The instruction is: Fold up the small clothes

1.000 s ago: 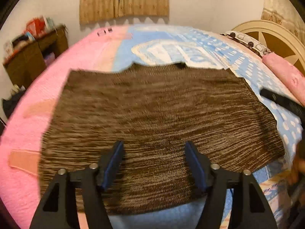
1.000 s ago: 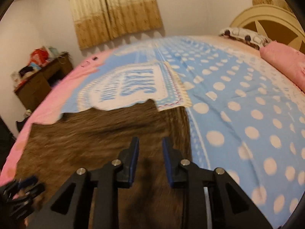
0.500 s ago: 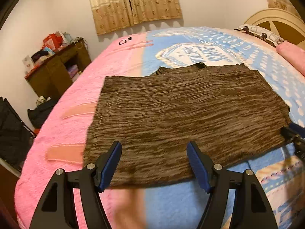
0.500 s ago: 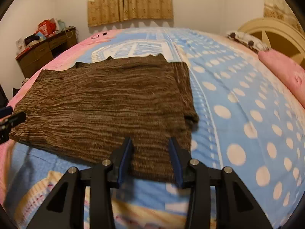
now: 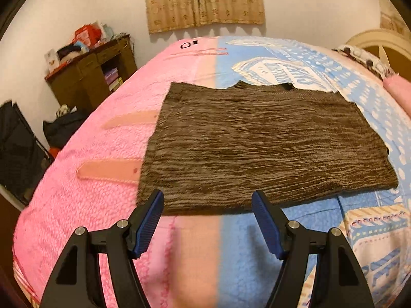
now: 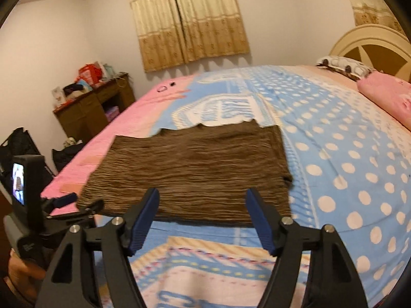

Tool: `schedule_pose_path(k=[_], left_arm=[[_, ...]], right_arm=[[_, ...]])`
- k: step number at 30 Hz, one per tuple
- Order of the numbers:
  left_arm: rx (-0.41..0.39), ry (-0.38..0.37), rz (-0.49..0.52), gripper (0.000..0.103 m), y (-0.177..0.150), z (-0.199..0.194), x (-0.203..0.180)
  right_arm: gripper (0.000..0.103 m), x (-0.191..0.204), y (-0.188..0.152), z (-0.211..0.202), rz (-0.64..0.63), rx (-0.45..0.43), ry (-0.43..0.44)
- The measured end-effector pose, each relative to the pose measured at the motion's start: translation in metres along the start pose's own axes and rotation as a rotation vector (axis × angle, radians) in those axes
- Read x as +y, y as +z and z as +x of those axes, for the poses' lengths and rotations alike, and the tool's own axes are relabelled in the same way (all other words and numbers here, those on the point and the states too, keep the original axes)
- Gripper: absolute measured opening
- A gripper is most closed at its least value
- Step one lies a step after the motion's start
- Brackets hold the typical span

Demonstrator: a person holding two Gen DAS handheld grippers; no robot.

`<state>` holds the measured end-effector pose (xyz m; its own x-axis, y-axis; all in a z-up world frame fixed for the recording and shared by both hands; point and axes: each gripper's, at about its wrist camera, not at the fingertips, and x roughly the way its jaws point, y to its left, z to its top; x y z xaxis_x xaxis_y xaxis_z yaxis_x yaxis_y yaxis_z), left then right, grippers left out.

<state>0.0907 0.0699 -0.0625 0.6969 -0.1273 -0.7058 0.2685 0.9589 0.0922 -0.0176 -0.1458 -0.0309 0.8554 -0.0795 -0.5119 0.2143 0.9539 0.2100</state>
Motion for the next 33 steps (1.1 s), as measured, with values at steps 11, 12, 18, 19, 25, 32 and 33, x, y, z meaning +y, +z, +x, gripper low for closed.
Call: schedule_pose_path(k=[11, 12, 18, 19, 25, 32, 33], left_arm=[[-0.025, -0.016, -0.219, 0.071, -0.014, 0.005, 0.064], [-0.021, -0.048, -0.266, 0.071, -0.015, 0.007, 0.073], [-0.053, -0.245, -0.572, 0.071, -0.027, 0.021, 0.118], [-0.054, -0.251, -0.580, 0.071, -0.027, 0.024, 0.118], [-0.032, -0.217, -0.526, 0.071, -0.024, 0.039, 0.093], [-0.016, -0.256, -0.506, 0.047, -0.016, 0.048, 0.078], [-0.006, -0.257, -0.501, 0.025, -0.014, 0.051, 0.076]], right_arm=[[0.083, 0.022, -0.019, 0.015, 0.009, 0.058, 0.071], [0.083, 0.021, -0.019, 0.017, 0.015, 0.061, 0.077], [0.083, 0.027, -0.021, 0.019, 0.006, 0.061, 0.094], [0.083, 0.028, -0.022, 0.021, 0.003, 0.064, 0.098], [0.083, 0.029, -0.027, 0.032, 0.018, 0.101, 0.123], [0.083, 0.027, -0.027, 0.036, 0.031, 0.112, 0.123], [0.083, 0.027, -0.026, 0.036, 0.033, 0.113, 0.124]])
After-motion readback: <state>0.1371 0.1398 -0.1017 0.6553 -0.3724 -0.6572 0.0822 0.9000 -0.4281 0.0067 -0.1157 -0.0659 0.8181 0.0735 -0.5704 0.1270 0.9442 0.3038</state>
